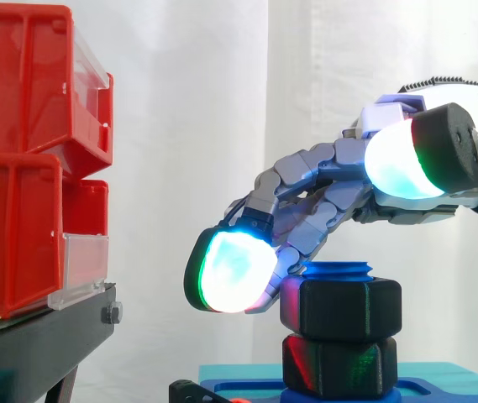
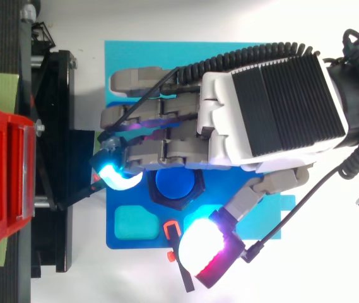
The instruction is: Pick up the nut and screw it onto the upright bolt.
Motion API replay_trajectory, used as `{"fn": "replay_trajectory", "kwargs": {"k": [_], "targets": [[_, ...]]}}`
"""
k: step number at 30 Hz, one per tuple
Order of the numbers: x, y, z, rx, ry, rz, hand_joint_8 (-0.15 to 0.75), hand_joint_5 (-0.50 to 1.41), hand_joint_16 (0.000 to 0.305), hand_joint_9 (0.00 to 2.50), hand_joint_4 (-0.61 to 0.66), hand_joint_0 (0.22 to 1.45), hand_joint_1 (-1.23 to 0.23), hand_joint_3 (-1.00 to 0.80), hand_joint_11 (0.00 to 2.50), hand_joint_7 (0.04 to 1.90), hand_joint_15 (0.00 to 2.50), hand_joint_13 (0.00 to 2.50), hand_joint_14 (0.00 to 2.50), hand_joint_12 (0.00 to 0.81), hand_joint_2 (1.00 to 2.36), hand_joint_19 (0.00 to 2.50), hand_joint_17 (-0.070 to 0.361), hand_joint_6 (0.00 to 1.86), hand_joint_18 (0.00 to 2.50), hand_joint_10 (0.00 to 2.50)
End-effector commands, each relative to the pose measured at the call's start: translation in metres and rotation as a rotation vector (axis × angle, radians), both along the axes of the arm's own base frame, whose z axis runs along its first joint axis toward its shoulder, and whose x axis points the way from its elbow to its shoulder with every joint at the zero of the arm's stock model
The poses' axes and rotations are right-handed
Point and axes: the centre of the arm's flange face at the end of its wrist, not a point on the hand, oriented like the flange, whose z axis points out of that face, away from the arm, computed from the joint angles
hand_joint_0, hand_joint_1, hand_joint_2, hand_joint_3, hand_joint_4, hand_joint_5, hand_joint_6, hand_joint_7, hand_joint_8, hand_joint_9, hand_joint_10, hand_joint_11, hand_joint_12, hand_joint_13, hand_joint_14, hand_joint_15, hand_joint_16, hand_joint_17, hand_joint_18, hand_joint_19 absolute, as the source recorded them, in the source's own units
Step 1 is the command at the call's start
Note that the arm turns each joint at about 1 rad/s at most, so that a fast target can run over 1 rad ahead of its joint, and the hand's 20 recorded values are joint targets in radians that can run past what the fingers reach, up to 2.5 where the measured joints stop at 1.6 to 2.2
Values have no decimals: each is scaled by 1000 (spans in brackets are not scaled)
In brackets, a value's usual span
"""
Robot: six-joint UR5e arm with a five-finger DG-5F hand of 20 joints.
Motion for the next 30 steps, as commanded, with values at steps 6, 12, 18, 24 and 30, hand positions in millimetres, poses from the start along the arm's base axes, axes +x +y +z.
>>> {"fn": "replay_trajectory", "kwargs": {"k": [6,12,18,24,30], "targets": [[0,1,-1,8,-3,-1,258,-152,37,677,233,478,-139,-500,0,740,0,292,0,314,1000,0,84,502,0,0],[0,1,-1,8,1,-1,266,-137,37,697,247,484,-151,-500,0,825,0,302,0,311,1000,0,82,503,0,0],[-1,-5,-1,7,5,-7,272,-114,35,722,264,490,-165,-500,0,983,0,324,0,310,1000,0,78,503,0,0],[-3,-13,-2,7,14,-13,278,-93,33,755,257,496,-183,-500,0,1122,0,342,0,304,1000,0,74,504,15,0],[-4,-20,-2,6,14,-10,281,-77,32,792,240,502,-205,-500,0,1211,0,369,0,292,1000,0,72,503,32,0]]}}
